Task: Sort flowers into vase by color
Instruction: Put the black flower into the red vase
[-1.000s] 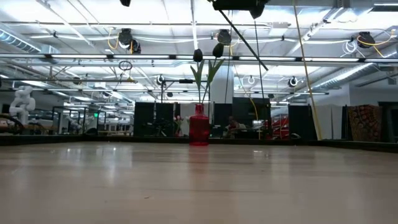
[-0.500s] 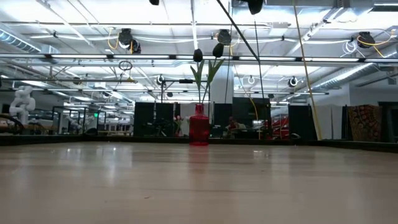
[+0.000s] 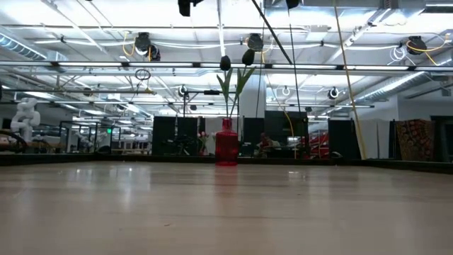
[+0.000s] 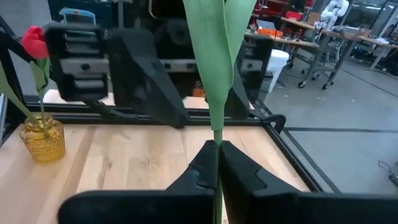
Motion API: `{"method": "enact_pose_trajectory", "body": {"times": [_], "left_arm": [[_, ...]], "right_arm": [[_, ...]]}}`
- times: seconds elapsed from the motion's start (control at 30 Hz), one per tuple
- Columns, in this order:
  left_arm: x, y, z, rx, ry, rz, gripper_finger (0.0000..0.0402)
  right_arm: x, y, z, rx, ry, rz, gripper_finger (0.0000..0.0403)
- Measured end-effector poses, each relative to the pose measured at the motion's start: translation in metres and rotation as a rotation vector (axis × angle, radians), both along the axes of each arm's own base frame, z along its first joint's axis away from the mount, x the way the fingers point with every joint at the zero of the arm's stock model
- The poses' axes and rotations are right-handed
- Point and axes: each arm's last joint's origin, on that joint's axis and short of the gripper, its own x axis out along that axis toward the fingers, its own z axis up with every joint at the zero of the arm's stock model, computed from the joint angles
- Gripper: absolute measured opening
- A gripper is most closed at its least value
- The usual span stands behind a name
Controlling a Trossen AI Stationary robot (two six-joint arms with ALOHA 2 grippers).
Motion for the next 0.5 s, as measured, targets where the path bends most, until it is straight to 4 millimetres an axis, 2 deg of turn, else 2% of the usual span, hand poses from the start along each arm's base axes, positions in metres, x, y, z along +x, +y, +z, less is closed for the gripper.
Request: {"method": "enact_pose_trajectory", "body": {"times": [0.5], "left_arm": [[0.0029,0.0008,0.0011,-0.03,-0.044,0.0,0.018]], "right_arm": [[-0.0002,0.0049,0.0025,-0.021,-0.021,0.021,0.0]]}}
